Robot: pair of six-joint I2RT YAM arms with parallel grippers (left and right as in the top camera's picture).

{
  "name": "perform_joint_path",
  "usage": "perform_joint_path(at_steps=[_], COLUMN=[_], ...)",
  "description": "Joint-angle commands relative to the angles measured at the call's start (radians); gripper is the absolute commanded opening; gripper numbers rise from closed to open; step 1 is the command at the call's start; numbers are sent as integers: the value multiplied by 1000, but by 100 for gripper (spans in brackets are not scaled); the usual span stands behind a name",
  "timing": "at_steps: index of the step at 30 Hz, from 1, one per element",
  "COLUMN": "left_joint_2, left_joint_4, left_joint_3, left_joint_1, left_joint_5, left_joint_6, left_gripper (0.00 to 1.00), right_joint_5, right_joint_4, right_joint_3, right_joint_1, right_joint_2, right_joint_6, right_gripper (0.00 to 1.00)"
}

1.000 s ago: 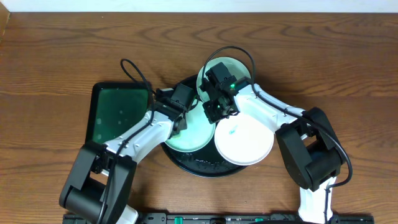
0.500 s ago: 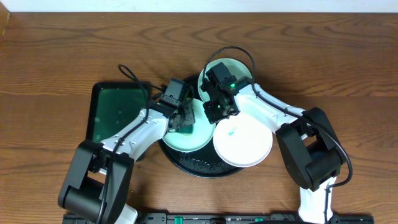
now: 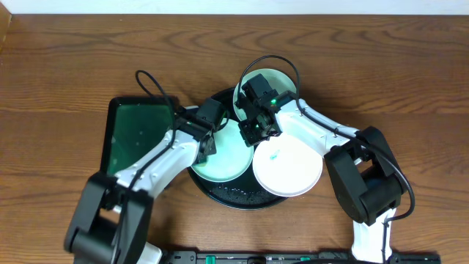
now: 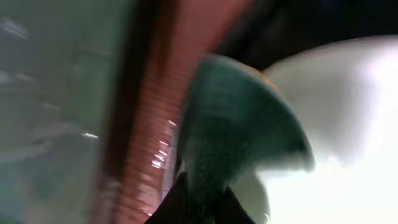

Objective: Clean dirty plates on tray and stack at the side
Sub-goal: 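Hold the mint plate with the right gripper and scrub it with the sponge, then carry the mint plate with the right gripper to the table's right side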

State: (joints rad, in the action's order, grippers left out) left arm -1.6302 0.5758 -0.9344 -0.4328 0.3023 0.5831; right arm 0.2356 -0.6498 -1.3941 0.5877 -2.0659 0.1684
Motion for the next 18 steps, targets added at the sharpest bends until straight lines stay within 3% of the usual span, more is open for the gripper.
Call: perform_joint_path(at_steps=[1,9,18], left_joint_2=[116,301,353], left_joint_4=[1,-11,8], left_joint_3=[1,1,1], left_joint_1=[24,37,269], left_joint_5=[166,98,8], left_joint_6=[31,9,8], left_gripper=[7,7,7], right_joint_5=[-47,-74,-491], right_joint_4=[2,2,-61], right_joint_3=[0,-37,-95], right_joint_1=[-4,10,121], right_joint_2=[-19,39,208], right_joint_6=[-13,-73,-192], right_gripper=[1,1,1])
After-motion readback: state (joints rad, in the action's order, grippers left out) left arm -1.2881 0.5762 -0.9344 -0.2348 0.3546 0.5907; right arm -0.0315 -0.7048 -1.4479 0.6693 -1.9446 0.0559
